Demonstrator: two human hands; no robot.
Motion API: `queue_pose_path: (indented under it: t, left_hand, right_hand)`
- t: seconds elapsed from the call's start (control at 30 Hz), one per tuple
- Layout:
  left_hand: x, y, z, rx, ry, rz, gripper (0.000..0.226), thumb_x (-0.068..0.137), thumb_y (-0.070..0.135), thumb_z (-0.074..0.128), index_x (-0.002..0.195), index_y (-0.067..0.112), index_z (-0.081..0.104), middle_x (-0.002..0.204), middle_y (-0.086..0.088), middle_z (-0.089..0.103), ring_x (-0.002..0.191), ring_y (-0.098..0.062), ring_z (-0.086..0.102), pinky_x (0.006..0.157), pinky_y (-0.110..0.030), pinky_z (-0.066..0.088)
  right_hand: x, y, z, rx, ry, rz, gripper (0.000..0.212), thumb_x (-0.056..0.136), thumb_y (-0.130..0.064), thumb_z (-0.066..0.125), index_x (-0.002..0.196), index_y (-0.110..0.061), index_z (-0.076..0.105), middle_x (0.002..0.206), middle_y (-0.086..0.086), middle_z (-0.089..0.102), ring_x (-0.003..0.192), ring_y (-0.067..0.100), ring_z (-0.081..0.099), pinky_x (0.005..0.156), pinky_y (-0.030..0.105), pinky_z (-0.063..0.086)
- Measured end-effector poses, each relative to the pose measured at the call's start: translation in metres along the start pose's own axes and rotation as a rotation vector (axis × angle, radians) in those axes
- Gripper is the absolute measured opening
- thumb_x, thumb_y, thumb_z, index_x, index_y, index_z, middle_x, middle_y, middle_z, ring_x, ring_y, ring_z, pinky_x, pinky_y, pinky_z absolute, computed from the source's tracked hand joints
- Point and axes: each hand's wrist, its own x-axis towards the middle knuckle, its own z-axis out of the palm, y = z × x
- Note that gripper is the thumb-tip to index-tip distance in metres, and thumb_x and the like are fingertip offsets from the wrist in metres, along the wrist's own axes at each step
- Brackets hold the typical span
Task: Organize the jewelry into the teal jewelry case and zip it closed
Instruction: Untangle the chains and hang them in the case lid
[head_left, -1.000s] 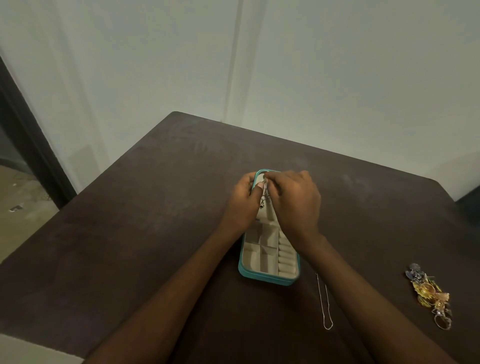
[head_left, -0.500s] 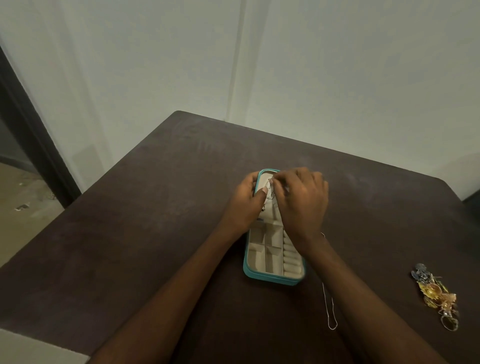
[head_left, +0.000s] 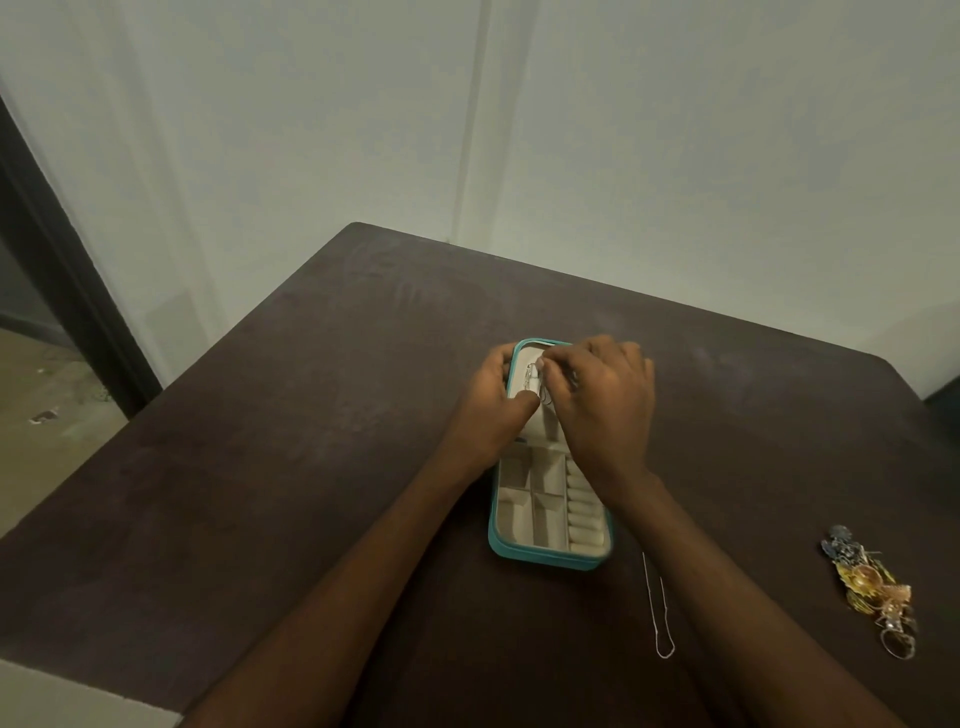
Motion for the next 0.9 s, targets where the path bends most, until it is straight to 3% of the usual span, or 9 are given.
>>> queue_pose_path:
  t: [0.1, 0.23, 0.37, 0.53, 0.63, 0.73, 0.9]
  left_hand:
    - [-0.001, 0.002, 0.001, -0.007, -0.006, -0.018, 0.039, 0.083, -0.004, 0.053, 0.113, 0.019, 0.047, 0.098, 0.000, 0.061, 0.086, -0.014, 0.061, 0.066, -0.028, 0.052]
    - [-0.001, 0.001, 0.000, 0.003, 0.010, -0.039, 0.043, 0.081, -0.007, 0.049, 0.118, 0.015, 0.048, 0.109, -0.008, 0.063, 0.098, -0.023, 0.063, 0.077, -0.037, 0.055]
    - [-0.004, 0.005, -0.002, -0.057, -0.015, -0.068, 0.044, 0.085, -0.005, 0.046, 0.126, 0.011, 0.046, 0.112, -0.008, 0.064, 0.095, -0.018, 0.065, 0.073, -0.030, 0.057]
    - [-0.008, 0.005, -0.002, -0.138, 0.053, -0.123, 0.036, 0.090, -0.001, 0.045, 0.125, 0.008, 0.049, 0.110, -0.008, 0.063, 0.090, -0.014, 0.065, 0.071, -0.024, 0.056]
    - [-0.013, 0.002, -0.007, -0.083, 0.108, -0.138, 0.036, 0.093, 0.011, 0.047, 0.129, 0.011, 0.047, 0.118, -0.010, 0.061, 0.102, -0.019, 0.064, 0.085, -0.035, 0.054]
    - [-0.022, 0.006, -0.014, -0.002, 0.234, -0.061, 0.033, 0.094, 0.023, 0.049, 0.127, 0.018, 0.048, 0.120, -0.005, 0.058, 0.109, -0.018, 0.058, 0.095, -0.039, 0.049]
    - [-0.043, 0.025, -0.024, 0.101, 0.384, 0.129, 0.028, 0.093, 0.026, 0.051, 0.121, 0.022, 0.052, 0.109, 0.007, 0.057, 0.108, -0.013, 0.056, 0.098, -0.037, 0.047]
  right_hand:
    - [0.001, 0.003, -0.008, 0.057, 0.009, 0.033, 0.015, 0.084, -0.028, 0.060, 0.089, -0.019, 0.071, 0.083, 0.001, 0.065, 0.080, 0.021, 0.053, 0.070, 0.029, 0.032]
    - [0.001, 0.019, -0.025, 0.099, -0.019, 0.071, 0.016, 0.086, -0.033, 0.058, 0.090, -0.022, 0.070, 0.085, -0.003, 0.065, 0.081, 0.016, 0.052, 0.071, 0.023, 0.025]
    - [-0.008, 0.040, -0.051, 0.158, -0.073, 0.142, 0.013, 0.085, -0.029, 0.063, 0.091, -0.021, 0.071, 0.086, -0.004, 0.066, 0.081, 0.012, 0.051, 0.071, 0.028, 0.036]
    - [-0.032, 0.067, -0.083, 0.203, -0.275, 0.312, 0.014, 0.084, -0.021, 0.066, 0.094, -0.013, 0.072, 0.076, -0.006, 0.061, 0.071, 0.008, 0.052, 0.069, 0.021, 0.036]
    - [-0.056, 0.084, -0.088, 0.174, -0.432, 0.419, 0.017, 0.082, -0.025, 0.067, 0.095, -0.014, 0.072, 0.080, 0.000, 0.068, 0.074, 0.013, 0.059, 0.069, 0.023, 0.042]
    - [-0.073, 0.090, -0.083, 0.164, -0.538, 0.466, 0.020, 0.080, -0.028, 0.068, 0.095, -0.015, 0.072, 0.081, 0.003, 0.070, 0.081, 0.019, 0.064, 0.077, 0.034, 0.052]
    - [-0.066, 0.088, -0.070, 0.186, -0.489, 0.473, 0.017, 0.081, -0.034, 0.065, 0.086, -0.019, 0.073, 0.070, -0.004, 0.065, 0.075, 0.016, 0.063, 0.072, 0.034, 0.053]
